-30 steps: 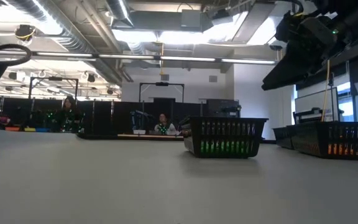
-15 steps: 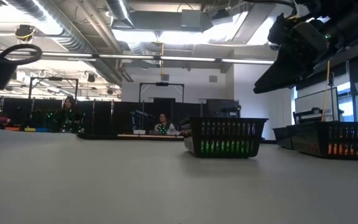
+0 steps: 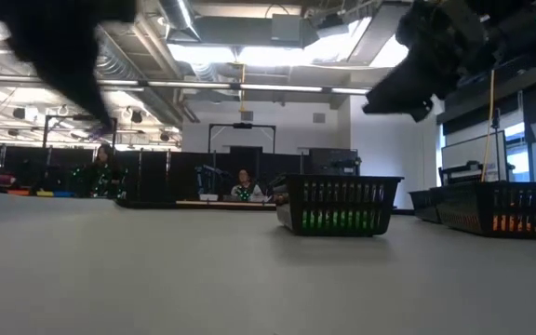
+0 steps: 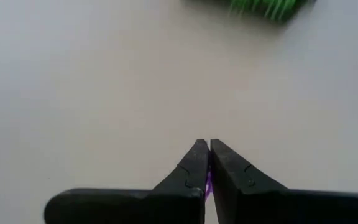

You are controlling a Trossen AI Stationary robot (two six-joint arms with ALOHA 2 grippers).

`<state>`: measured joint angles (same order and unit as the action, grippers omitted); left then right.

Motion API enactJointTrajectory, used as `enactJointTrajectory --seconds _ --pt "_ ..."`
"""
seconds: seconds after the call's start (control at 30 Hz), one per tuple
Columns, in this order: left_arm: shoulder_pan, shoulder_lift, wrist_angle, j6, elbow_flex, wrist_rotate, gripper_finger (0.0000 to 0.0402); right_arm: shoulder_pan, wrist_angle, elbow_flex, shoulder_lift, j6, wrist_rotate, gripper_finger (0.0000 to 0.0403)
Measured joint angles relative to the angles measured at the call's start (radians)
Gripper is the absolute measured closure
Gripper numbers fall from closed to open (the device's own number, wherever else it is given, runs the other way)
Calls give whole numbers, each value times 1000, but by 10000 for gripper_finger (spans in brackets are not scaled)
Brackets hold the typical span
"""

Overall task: Sort Halloween decoration
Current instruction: Put the top purple spider toy into the top bin

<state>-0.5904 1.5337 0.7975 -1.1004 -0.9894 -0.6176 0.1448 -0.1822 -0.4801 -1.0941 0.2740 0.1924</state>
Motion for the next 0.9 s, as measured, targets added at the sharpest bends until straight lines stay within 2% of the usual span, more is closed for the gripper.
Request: enactJointTrajectory --seconds 0.07,0.17,0.33,0.47,0.6,0.73,0.9 --pt "19 0 -89 97 -19 -87 401 0 -75 0 -28 -30 -43 240" --pt "59 -1 -305 291 -16 -112 401 0 -190 0 -88 -81 -109 240" --pt "144 -1 -686 593 20 0 401 0 -421 0 -234 -124 -210 240" --pt "209 -2 -885 753 22 58 401 0 -578 0 -336 -125 -279 240" --pt "258 -2 -1010 861 22 90 401 0 -732 0 -401 -122 -291 240" --pt "299 18 -1085 906 22 126 401 0 -871 0 -452 -82 -291 240" --pt "327 71 -1173 949 22 173 401 0 -944 0 -501 -60 -291 240"
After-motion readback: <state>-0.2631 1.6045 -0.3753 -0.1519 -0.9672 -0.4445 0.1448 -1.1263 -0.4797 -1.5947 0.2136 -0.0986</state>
